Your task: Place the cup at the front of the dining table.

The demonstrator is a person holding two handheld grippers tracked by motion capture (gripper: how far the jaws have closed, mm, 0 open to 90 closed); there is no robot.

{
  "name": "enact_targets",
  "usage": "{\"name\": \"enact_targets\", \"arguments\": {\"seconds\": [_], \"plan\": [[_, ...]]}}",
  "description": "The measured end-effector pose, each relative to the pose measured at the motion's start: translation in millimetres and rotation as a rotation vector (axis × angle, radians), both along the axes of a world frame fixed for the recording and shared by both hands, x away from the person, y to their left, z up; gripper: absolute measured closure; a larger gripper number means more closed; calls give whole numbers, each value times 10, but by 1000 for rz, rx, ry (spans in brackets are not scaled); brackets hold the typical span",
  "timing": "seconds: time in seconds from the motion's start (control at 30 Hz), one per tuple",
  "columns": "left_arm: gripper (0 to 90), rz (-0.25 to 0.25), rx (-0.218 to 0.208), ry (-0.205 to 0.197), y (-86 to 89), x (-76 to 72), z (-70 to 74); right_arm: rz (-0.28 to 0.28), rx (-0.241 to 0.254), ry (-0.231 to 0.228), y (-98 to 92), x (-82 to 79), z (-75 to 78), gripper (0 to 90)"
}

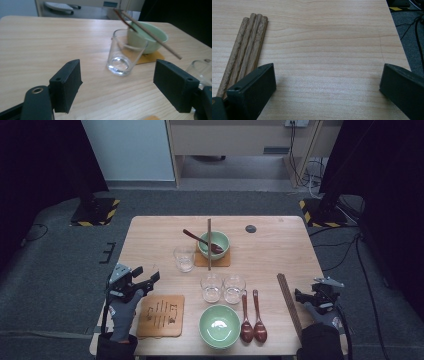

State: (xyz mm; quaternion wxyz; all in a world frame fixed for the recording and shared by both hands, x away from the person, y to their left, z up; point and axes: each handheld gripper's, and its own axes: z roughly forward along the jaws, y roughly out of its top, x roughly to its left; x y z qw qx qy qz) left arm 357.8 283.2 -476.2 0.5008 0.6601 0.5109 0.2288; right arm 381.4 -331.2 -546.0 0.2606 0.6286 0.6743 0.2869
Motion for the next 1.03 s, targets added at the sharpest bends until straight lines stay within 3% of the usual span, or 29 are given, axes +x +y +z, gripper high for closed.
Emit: {"name": "enact_targets", "arguments": {"seconds": [0.17, 0.33, 0.47, 0.57, 0.63, 0.83, 1.03], "plan": [[197, 44, 40, 26, 108, -122, -120, 0, 0, 0, 0, 0, 0, 6], [174, 93, 139, 72, 204, -247, -285, 0, 0, 0, 0, 0, 0, 6], [159, 128, 183, 111, 303, -386, -409, -2, 0, 0, 1, -1, 0, 6], [166, 147, 214, 131, 360, -436, -449, -8, 0, 0, 7, -5, 0, 6], [165, 169, 263, 134, 390, -445, -455, -9, 0, 0, 7, -5, 0, 6], [153, 196, 302, 166, 438, -440, -505, -13, 0, 0, 10, -7, 0, 6], [152, 215, 296, 200, 493, -426, -552, -14, -1, 0, 11, -7, 0, 6]]}}
